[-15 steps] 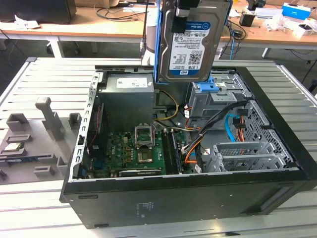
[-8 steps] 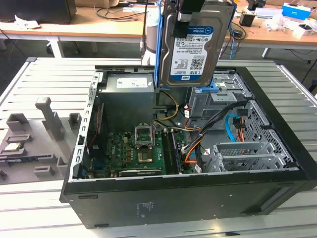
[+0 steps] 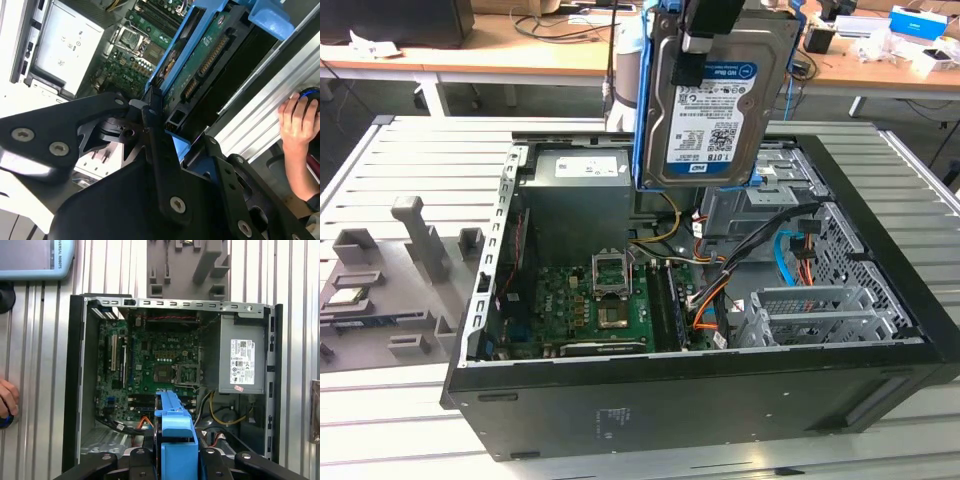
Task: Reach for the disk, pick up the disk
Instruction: 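Pick up the disk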
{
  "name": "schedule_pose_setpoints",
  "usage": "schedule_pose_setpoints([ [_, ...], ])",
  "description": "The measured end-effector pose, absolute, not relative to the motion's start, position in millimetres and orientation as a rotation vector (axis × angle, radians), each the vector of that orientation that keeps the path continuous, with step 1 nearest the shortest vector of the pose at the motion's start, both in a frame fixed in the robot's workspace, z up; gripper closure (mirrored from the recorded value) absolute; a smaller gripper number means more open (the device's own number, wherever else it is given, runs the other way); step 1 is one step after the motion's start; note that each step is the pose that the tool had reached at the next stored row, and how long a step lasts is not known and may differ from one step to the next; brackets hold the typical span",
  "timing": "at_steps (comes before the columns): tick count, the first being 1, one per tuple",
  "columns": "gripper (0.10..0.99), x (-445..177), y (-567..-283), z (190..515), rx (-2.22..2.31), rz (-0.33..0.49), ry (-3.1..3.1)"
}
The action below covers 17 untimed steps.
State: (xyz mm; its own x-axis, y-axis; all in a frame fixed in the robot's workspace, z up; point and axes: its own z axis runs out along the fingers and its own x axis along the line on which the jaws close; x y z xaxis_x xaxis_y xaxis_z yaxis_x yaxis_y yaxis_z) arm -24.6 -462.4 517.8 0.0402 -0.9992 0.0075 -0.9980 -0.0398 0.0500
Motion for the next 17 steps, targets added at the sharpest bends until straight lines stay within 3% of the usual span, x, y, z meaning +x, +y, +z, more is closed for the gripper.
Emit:
schedule_pose_setpoints([
  [17, 0.722, -25, -503, 518, 2.235, -0.045, -2.148],
])
